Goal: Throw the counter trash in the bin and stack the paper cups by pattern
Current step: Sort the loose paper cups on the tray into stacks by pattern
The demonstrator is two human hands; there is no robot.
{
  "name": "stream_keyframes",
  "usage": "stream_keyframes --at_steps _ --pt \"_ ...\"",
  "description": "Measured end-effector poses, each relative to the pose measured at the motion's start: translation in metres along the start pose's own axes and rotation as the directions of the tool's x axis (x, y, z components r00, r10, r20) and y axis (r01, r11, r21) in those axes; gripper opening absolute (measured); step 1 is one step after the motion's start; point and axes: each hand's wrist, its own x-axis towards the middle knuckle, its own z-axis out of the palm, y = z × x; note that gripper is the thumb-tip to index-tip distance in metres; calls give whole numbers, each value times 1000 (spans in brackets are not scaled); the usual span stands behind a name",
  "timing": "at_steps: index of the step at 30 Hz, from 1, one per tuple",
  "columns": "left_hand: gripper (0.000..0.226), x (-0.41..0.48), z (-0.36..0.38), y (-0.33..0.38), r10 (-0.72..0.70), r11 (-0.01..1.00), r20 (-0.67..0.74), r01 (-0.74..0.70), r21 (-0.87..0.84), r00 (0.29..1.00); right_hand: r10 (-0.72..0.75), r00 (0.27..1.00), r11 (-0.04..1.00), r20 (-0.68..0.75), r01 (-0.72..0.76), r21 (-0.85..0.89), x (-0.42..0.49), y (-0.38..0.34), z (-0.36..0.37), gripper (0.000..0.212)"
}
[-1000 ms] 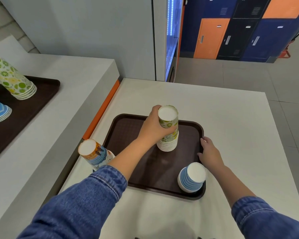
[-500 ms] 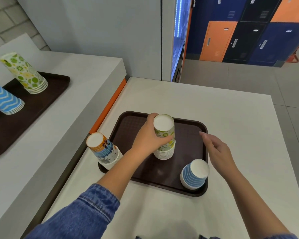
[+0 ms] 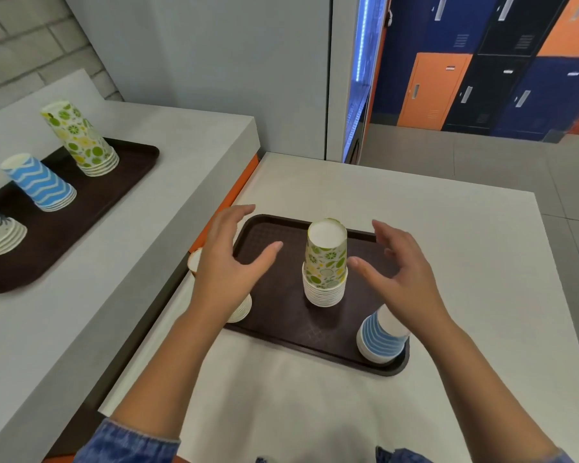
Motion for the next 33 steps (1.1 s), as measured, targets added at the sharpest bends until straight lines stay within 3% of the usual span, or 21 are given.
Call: stream_keyframes --at_steps 4,7,9,13,18,21,25,30,33 --pt "42 -6 -20 1 60 998 -97 -58 28 994 45 999 998 30 -43 -54 -6 14 -9 74" --pt "37 -16 -27 -4 35 999 -184 -35 5 982 154 987 983 48 -157 92 -25 34 -15 80" --pt "36 -23 -28 -9 -56 997 -254 42 -62 965 213 975 958 67 -222 181 -39 45 -15 82" --pt "36 -32 -26 -21 -231 962 -329 165 -217 916 241 964 948 108 -258 187 -56 63 -9 89" --pt "59 -38 -24 -48 -385 907 -326 289 -307 863 271 947 930 170 -303 206 -65 79 -6 96" --pt "71 -38 -23 -77 -480 859 -235 400 -319 845 291 938 921 189 -328 209 -67 88 -4 90" --pt "85 -37 -16 -112 -555 794 -6 527 -304 832 311 918 908 248 -364 209 -68 98 -1 92" --pt "86 -25 -14 -139 -522 786 235 569 -241 820 328 899 893 290 -395 215 -66 103 7 89" --pt "81 -18 -11 -145 -492 803 305 560 -203 815 325 902 899 286 -388 204 -63 103 10 86"
